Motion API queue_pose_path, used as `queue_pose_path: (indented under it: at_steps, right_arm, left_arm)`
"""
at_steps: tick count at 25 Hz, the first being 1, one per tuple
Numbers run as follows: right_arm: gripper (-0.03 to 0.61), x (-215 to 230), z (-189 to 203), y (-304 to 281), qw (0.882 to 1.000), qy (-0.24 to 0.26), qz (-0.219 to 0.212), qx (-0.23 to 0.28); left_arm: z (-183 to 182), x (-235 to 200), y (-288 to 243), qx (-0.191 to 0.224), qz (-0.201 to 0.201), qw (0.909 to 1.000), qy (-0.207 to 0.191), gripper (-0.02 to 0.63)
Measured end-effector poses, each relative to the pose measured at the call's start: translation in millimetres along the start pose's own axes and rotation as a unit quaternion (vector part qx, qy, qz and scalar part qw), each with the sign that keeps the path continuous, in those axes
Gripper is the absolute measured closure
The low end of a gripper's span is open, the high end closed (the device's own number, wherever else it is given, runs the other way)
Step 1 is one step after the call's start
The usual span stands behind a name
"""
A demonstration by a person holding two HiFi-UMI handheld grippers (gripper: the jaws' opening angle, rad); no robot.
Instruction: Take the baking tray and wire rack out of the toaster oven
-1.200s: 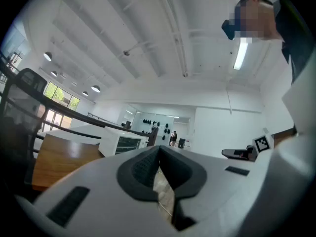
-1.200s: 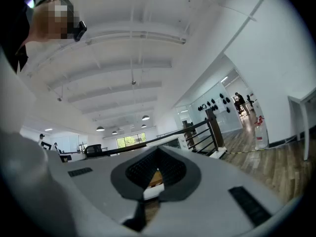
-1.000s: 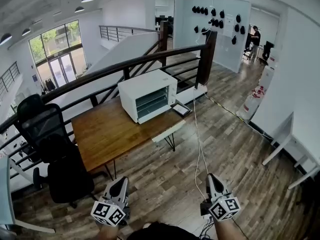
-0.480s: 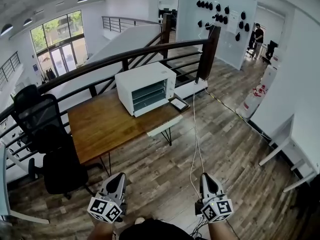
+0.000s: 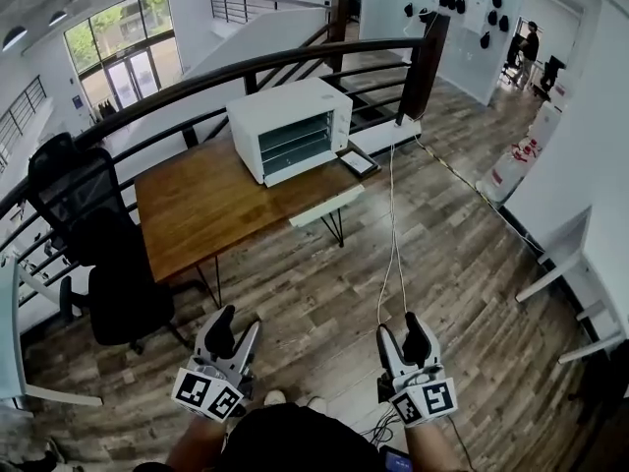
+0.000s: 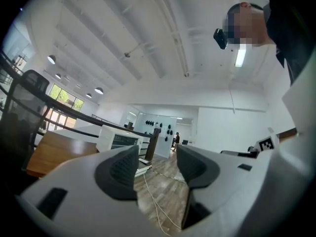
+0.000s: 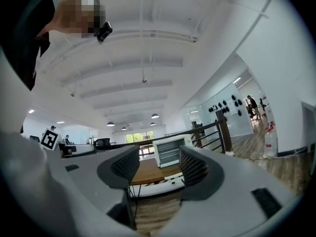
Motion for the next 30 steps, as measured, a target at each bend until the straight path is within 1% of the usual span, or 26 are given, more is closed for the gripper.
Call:
queue_pose_path:
  at_steps: [3,6,9,12,16,18,23,26,30]
  right_arm:
    - [0.339,0,5,3,1.000,0.003,-0.011,-0.005]
    - [0.336,0,13,4,1.000,-0.006,-0.019,-0.017]
    - [0.343,10,24,-1,0.999,-0.013,-0.006,-0.032]
    - [0.348,20,31,-19,0.999,-0.023,0.008,-0.038]
    - [0.348,27,23,-54,0.999,-0.002,0.014,-0.034]
    - [0.353,31,21,-75,0.999,0.008,0.018,-0.035]
    - [0.359,42,14,-137,0.999,0.008,0.033,-0.031]
    - [0.360,37,10,-173,0.999,0.012,0.027,-0.027]
    - [0.362,30,16,-216,0.999,0.015,0.017,-0.029]
  left_arm:
    - [7,5,3,-0.004,-0.011,0.9999,-0.002,0.371]
    - [12,2,3,-0.023,-0.018,0.9996,-0.004,0.367]
    - [16,-5,-8,-0.037,-0.017,0.9992,-0.003,0.367]
    - [15,-15,-26,-0.035,-0.011,0.9993,-0.002,0.367]
    - [2,-41,-61,-0.022,-0.002,0.9998,-0.004,0.367]
    - [-5,-57,-82,-0.022,0.003,0.9998,-0.001,0.367]
    - [-24,-91,-130,-0.018,0.028,0.9994,-0.008,0.367]
    - [-36,-115,-152,-0.018,0.031,0.9993,-0.006,0.367]
    - [-48,-145,-170,-0.021,0.033,0.9992,-0.008,0.367]
Point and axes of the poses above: the fingertips, and each gripper's own axes: y backward along the fingers, x to its right, z out of its underside, the point moved 3 cm from there along y, backward along the fingers, and after that the axes turned 15 degrees about y, right-handed, at the moved point
